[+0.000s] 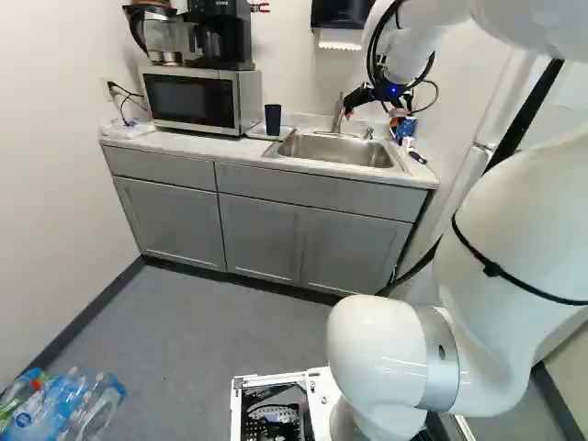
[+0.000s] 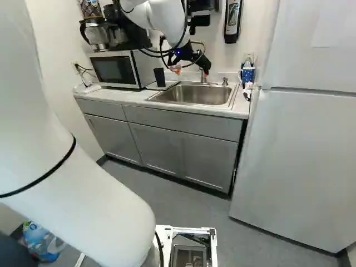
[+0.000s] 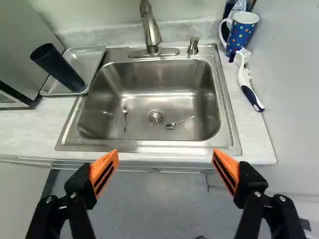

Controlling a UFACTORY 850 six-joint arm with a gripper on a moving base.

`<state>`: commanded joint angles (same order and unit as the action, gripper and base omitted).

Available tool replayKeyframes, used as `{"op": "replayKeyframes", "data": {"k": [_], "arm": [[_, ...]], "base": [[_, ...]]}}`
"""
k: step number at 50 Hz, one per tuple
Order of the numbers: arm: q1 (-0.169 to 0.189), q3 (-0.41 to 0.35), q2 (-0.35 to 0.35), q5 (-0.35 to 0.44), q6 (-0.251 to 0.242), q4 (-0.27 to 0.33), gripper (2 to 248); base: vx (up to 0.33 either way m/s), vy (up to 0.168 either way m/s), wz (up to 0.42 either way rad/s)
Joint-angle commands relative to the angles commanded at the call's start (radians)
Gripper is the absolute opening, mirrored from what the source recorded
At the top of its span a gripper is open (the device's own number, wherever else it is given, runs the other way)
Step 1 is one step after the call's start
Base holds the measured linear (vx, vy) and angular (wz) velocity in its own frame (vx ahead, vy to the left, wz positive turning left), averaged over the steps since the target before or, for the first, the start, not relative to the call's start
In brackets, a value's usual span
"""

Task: Rinse the cup and place it in the tray

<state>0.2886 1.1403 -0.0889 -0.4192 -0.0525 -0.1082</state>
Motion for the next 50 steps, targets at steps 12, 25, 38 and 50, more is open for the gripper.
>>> {"op": "replayKeyframes", "data": {"k": [12,25,38,50], "arm": [[0.0,0.0,0.0,0.0,0.0,0.0,247],[0.0,0.0,0.0,0.0,0.0,0.0,247],[0.0,0.0,0.0,0.0,0.0,0.0,247],[0.0,0.0,0.0,0.0,0.0,0.0,247]], "base": [[-0.175,0.078,0.012],[-0.12,0.066,0.006],[-0.126,0.065,0.007],[-0.051,0.03,0.009]]}}
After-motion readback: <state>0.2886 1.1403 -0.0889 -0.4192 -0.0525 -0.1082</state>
